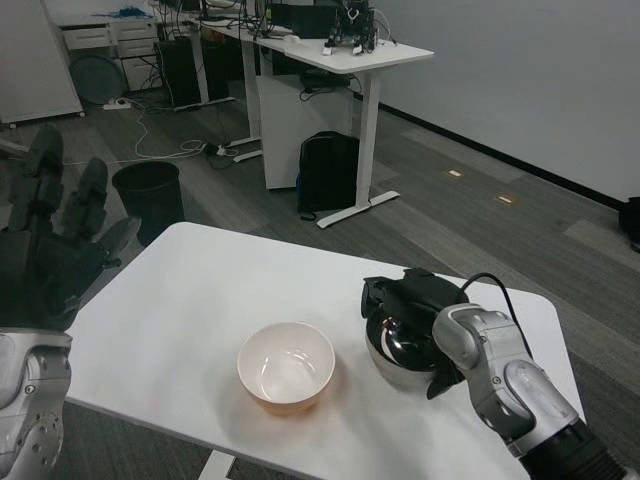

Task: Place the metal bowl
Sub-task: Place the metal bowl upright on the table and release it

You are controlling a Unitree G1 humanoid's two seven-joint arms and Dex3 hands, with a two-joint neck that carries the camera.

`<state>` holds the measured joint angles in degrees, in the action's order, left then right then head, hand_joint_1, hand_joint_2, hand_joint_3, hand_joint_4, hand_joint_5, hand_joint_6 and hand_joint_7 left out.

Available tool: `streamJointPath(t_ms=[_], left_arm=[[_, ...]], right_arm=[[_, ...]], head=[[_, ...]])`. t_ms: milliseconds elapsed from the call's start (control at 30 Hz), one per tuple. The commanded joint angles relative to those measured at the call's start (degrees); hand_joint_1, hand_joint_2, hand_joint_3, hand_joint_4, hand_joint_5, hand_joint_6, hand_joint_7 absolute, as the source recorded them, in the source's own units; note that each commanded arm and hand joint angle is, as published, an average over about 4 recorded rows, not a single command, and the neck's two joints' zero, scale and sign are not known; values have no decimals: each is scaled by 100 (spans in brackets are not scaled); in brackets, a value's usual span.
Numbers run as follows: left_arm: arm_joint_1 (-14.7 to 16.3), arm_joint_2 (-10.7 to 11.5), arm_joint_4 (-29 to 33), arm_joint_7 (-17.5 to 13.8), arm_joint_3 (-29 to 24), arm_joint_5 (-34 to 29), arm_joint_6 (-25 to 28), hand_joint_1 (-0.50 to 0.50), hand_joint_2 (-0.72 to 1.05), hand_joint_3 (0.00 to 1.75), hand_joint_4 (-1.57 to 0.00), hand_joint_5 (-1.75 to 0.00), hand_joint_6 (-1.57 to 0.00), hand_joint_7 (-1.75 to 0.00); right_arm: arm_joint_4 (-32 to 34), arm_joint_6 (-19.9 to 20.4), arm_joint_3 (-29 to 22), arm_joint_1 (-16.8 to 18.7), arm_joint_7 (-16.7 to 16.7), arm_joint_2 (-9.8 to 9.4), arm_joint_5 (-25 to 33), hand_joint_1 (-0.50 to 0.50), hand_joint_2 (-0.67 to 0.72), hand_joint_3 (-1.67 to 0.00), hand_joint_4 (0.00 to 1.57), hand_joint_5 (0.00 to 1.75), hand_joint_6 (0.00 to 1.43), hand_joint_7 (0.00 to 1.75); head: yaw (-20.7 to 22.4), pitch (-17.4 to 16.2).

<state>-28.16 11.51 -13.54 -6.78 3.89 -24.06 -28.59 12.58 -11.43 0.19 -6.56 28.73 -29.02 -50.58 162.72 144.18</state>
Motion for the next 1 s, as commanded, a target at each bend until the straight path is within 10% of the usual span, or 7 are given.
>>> streamJointPath(t_ms=[33, 300, 500, 733, 1000], left_arm=[[73, 4, -52, -7, -20, -24, -42, -50, 105, 0, 0, 0, 0, 0], [82, 11, -68, -7, -20, -51, -42, -50, 105, 0, 0, 0, 0, 0], [71, 20, -116, -7, -9, -55, -42, -50, 105, 0, 0, 0, 0, 0], [5, 26, -169, -18, 13, -57, -42, -50, 105, 0, 0, 0, 0, 0], [-41, 26, -211, -34, 24, -64, -42, -50, 105, 0, 0, 0, 0, 0]], right_arm=[[-181, 18, 38, 106, -82, 76, -66, -29, -29, -159, 36, 126, 79, 154], [-357, 18, 22, 205, -95, 179, -55, -29, 3, -139, 10, 5, 44, 147], [-197, 18, -57, 271, -67, 212, -48, -36, 57, -12, 4, 0, 21, 147], [-5, -69, -66, 278, 102, 221, -75, -44, 72, 0, 0, 0, 0, 124], [256, -100, -164, 291, 124, 173, 46, -46, 72, 0, 0, 0, 0, 42]], head=[[10, -19], [-7, -106], [-45, -176], [-71, -183], [-70, -146]])
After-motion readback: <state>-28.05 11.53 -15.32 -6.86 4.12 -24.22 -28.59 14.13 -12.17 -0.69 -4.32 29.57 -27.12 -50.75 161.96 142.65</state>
